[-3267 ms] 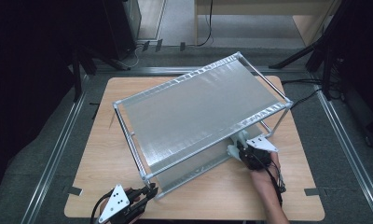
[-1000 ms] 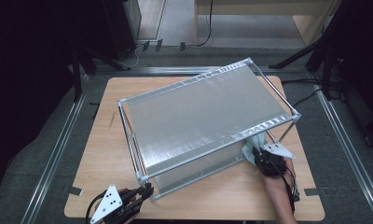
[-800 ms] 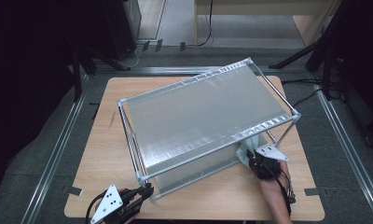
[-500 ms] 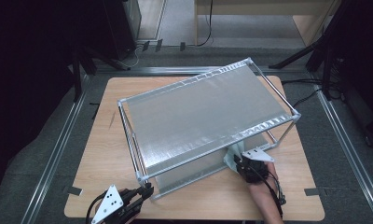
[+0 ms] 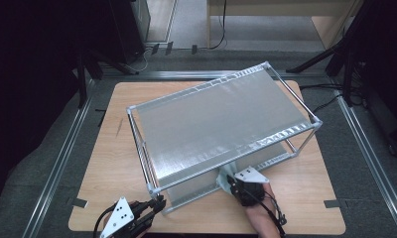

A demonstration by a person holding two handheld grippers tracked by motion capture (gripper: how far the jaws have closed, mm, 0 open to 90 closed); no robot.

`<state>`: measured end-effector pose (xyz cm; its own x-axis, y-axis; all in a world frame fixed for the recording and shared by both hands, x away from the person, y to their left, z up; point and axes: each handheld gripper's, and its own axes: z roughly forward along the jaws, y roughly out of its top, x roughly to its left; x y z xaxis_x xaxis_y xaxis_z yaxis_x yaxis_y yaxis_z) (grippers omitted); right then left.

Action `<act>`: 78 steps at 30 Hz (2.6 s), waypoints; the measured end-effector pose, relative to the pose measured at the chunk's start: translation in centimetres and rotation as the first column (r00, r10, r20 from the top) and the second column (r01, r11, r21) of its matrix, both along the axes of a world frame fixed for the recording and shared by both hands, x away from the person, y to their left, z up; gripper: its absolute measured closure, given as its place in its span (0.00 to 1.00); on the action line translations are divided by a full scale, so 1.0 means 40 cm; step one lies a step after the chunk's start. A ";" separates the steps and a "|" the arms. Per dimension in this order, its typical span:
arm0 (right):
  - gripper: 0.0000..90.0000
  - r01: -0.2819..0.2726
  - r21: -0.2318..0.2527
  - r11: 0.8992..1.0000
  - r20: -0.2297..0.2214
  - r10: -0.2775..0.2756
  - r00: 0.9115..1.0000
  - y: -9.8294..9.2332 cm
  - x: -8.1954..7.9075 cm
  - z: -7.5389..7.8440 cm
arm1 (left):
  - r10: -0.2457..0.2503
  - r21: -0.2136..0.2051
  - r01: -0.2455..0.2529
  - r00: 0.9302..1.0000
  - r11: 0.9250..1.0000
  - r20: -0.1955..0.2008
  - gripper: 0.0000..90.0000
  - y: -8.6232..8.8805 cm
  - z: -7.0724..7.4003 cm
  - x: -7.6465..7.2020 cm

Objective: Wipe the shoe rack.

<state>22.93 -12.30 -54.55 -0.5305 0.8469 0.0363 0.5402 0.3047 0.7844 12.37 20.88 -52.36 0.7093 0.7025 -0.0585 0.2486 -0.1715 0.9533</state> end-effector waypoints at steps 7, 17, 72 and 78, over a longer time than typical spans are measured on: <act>0.90 -0.153 -0.003 0.988 0.019 0.153 0.988 0.134 -0.061 -0.008 | -0.004 -0.007 0.004 1.000 1.000 -0.001 0.89 -0.016 -0.002 -0.002; 0.89 -0.283 -0.027 0.959 0.047 0.284 0.958 0.241 -0.120 -0.015 | -0.006 0.006 0.006 1.000 1.000 0.009 0.89 -0.016 -0.002 -0.003; 0.87 -0.047 -0.056 0.997 0.058 0.051 0.997 0.058 0.006 -0.018 | -0.015 -0.010 0.015 1.000 1.000 -0.008 0.89 -0.011 -0.002 0.001; 0.87 -0.175 -0.062 0.983 0.060 0.179 0.982 0.168 -0.054 -0.022 | -0.026 -0.011 0.026 1.000 1.000 -0.005 0.89 -0.024 -0.003 -0.002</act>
